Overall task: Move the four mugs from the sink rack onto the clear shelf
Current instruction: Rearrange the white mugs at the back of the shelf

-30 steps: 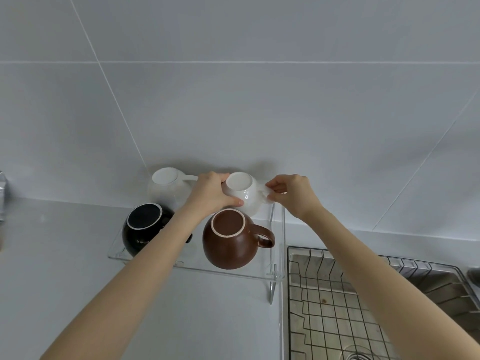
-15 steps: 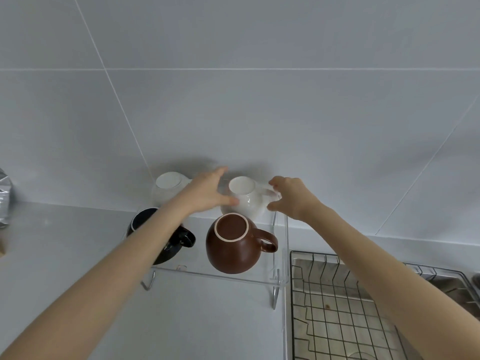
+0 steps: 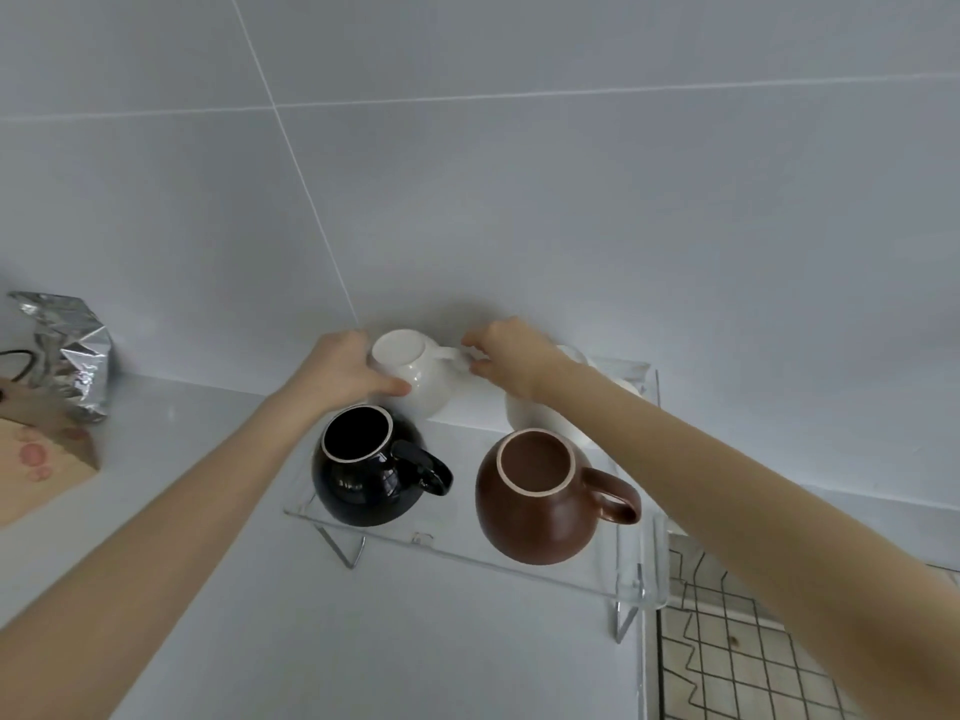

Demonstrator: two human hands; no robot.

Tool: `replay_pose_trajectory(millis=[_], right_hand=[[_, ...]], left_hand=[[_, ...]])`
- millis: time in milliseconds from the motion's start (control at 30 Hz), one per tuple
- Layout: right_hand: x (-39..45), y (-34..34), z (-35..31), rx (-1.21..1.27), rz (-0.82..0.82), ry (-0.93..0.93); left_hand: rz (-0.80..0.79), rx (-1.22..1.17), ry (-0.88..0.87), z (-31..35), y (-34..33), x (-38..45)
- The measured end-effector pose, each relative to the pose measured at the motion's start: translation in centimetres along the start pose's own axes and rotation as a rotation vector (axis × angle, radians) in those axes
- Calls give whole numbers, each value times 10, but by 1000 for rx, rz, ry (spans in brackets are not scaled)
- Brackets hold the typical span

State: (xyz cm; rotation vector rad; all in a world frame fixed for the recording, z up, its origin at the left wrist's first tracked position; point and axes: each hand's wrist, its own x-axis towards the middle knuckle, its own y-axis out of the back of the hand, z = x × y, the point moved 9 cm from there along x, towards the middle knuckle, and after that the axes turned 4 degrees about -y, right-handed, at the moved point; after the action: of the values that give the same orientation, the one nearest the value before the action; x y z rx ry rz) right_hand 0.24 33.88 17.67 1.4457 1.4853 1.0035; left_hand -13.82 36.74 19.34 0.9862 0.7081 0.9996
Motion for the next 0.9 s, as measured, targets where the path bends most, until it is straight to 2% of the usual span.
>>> replay_pose_trajectory(millis=[233, 533, 900], right_hand=[[22, -14, 1, -29, -9, -1], [8, -12, -5, -57, -16, 30], [3, -12, -10, -108, 24, 40]], left_hand=[[18, -50, 5, -12, -4, 14], [-77, -124, -99, -11, -4, 18], [-146, -160, -114, -14, -5, 22]])
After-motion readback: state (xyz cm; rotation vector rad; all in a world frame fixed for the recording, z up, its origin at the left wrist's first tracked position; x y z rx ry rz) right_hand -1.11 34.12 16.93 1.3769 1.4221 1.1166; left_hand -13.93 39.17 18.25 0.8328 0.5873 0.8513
